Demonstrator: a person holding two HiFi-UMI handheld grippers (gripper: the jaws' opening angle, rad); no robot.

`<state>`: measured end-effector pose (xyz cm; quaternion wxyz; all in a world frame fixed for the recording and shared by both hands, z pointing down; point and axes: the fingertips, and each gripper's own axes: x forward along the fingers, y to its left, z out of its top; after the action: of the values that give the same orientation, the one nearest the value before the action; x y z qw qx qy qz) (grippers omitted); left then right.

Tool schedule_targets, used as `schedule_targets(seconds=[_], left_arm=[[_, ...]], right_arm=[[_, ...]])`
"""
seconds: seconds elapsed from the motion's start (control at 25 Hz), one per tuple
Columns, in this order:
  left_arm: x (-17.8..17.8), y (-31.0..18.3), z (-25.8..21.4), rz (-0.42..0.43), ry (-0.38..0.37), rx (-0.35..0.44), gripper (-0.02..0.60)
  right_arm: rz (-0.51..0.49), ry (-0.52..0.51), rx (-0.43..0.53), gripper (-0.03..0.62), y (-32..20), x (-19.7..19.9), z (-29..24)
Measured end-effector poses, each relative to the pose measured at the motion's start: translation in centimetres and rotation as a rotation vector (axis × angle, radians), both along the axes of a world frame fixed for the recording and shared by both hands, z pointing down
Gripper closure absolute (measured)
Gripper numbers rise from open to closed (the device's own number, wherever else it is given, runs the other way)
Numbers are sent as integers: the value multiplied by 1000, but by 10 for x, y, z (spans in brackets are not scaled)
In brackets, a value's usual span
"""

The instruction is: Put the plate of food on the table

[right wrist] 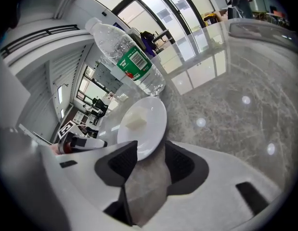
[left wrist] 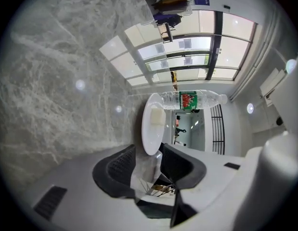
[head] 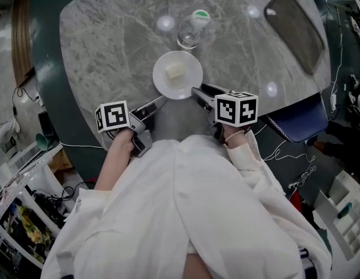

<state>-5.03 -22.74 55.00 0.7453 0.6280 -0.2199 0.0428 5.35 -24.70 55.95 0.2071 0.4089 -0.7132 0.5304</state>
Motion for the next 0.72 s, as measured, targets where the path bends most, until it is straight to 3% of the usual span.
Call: schedule_targets(seconds=[0.28,0.52,0.72], left_arm=[[-3,6,-9,0,-12,53,414],[7,8,-46,1,68,180,416],[12,11,-73,30,92,331,423]], right_arm=[[16,15,9,447,18,14,-7],[11,-58,78,447,23,5,-32],[-28,-212,193,571,20,-15,-70]])
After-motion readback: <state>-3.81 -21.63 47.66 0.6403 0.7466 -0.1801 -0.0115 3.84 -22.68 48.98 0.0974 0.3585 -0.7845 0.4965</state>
